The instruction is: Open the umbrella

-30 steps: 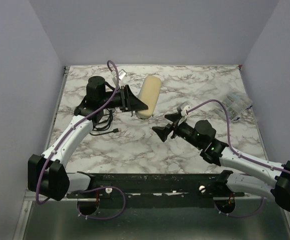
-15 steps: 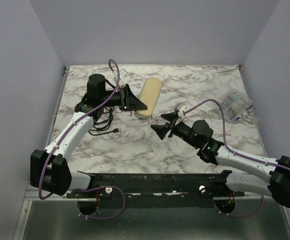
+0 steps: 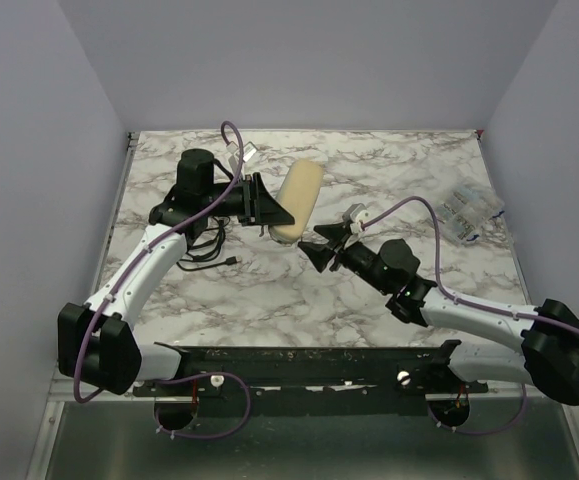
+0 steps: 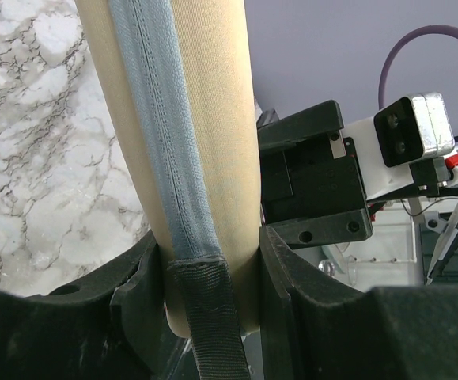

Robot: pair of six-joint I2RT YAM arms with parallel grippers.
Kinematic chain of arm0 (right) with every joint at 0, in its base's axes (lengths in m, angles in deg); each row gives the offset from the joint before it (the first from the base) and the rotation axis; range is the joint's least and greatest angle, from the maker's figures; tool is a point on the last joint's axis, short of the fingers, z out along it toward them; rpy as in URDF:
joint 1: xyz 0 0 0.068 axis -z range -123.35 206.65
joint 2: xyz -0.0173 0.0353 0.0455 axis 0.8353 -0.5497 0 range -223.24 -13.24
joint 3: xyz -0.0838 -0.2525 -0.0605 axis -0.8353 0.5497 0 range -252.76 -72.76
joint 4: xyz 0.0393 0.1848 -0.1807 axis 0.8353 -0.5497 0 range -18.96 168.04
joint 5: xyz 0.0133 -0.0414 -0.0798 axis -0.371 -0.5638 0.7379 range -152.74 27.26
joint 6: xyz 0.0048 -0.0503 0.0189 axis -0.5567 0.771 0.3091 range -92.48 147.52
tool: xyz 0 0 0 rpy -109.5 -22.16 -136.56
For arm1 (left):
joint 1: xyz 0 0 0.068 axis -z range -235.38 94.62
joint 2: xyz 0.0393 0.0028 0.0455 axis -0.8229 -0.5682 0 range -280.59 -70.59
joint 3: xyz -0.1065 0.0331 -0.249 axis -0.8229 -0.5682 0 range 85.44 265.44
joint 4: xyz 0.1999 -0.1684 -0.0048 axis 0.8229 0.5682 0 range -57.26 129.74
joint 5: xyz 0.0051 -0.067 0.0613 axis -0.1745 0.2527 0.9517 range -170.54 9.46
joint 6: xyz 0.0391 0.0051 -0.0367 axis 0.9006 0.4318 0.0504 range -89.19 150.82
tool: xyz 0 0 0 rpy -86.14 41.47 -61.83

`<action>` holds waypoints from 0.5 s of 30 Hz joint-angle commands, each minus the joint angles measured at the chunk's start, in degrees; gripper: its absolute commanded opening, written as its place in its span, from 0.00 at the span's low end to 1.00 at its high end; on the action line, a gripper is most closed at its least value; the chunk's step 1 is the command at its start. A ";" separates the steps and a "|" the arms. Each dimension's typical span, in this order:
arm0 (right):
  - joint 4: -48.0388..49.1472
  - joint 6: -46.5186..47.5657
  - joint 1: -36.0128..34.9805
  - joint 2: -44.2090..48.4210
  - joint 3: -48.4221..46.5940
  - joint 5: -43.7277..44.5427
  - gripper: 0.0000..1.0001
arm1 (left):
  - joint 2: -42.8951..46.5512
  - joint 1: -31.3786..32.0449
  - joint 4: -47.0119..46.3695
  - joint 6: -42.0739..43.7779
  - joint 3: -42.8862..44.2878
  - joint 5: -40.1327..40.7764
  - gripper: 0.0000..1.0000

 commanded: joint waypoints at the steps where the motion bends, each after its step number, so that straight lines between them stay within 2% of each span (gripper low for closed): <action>1: 3.01 1.62 -0.52 -1.11 -2.18 0.69 0.54 | 1.68 0.52 -0.38 2.09 2.98 0.86 0.00; 15: 1.85 1.49 -1.31 -3.72 -4.89 -2.15 0.39 | 1.47 0.61 1.60 3.33 3.68 1.79 0.00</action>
